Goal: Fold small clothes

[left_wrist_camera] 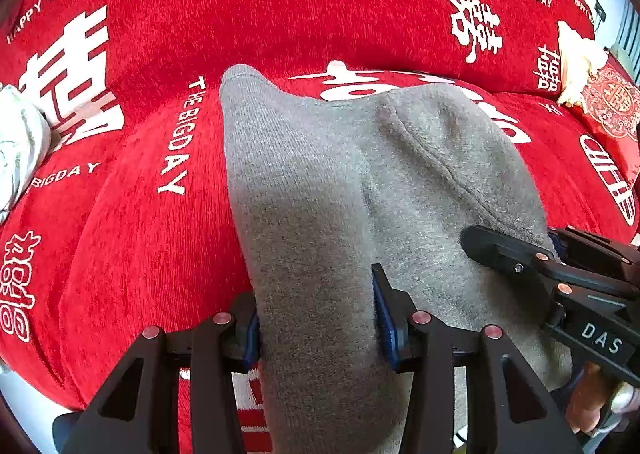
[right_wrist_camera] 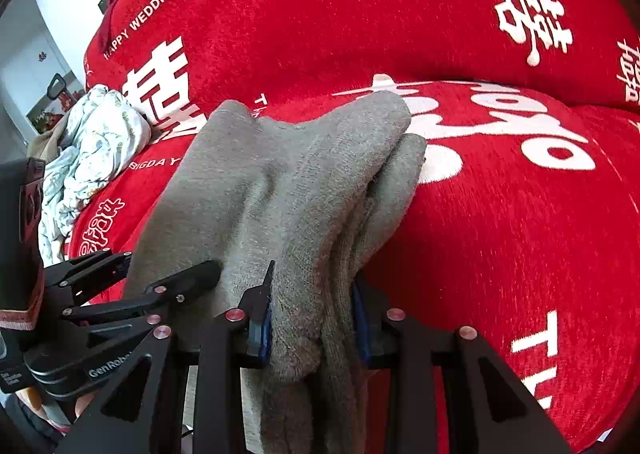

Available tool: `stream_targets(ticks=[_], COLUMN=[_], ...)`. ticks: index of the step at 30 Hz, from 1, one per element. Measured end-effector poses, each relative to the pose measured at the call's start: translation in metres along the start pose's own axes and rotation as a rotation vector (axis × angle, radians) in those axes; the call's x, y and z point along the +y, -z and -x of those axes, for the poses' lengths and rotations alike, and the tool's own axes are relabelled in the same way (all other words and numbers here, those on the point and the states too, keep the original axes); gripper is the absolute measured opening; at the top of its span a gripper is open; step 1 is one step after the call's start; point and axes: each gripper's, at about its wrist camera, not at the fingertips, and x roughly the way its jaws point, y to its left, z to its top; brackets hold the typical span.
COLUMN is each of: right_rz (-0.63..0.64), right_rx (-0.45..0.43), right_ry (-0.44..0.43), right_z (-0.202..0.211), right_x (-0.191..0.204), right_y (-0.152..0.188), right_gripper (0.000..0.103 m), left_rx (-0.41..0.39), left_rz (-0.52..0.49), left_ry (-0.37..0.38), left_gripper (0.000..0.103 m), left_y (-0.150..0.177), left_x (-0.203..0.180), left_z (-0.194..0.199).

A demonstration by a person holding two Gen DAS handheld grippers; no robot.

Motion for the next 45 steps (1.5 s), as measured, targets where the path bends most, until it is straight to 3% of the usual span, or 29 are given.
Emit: stream_targets(ticks=[7,11,13,17,20,24,28,30,32,36,41,43,45], right_rz=[-0.038,-0.043,-0.058,-0.062,-0.003,0.039,0.003,-0.034,-0.046,0.048,0.211,0.238,0.218], right_rx=[0.005,0.015,0.009,-0.063,-0.087,0.003,0.094,0.094,0.094,0.025,-0.065,-0.049,0.008], right_ry=[-0.019,-0.012,0.002,0.029,0.001,-0.076,0.011,-0.016,-0.012,-0.037,-0.093,-0.098,-0.049], right_z=[-0.007,-0.008,-0.005,0.014,0.016,-0.015,-0.052,-0.053,-0.046,-0.006,0.041,0.039,0.026], right_x=[-0.013,-0.019,-0.023,-0.029,-0.017,-0.007,-0.023,-0.030,-0.029,-0.005,0.033,0.039,0.035], right_y=[0.006,0.006,0.004,-0.009,-0.028,-0.047,-0.055,-0.056,-0.057,-0.038,0.018,0.038,0.053], right_gripper=[0.038,0.051,0.061,0.061,0.061,0.061,0.060,0.060,0.060,0.061,0.062,0.065,0.065], left_rx=[-0.011,-0.018,-0.012,-0.039,-0.041,0.037,0.067,0.068,0.065,0.028,-0.036,-0.039,-0.045], left_rz=[0.024,0.037,0.047,0.074,0.118,0.106,0.112,0.102,0.103,0.095,0.044,0.023,0.015], left_ry=[-0.004,-0.049,-0.034,-0.042,-0.051,-0.112,-0.094,-0.121,-0.132,-0.136,-0.160,-0.182,-0.192], left_gripper=[0.059,0.082,0.082,0.082,0.082,0.082,0.083,0.097,0.099,0.099,0.099,0.099,0.099], left_y=[0.005,0.007,0.007,-0.001,-0.019,-0.038,-0.044,-0.044,-0.043,-0.033,-0.007,0.001,0.011], left_x=[0.006,0.012,0.016,0.025,0.032,0.031,0.031,0.030,0.032,0.033,0.026,0.024,0.022], left_z=[-0.004,-0.004,-0.002,0.007,0.004,-0.023,-0.036,-0.040,-0.039,-0.019,0.008,0.009,0.011])
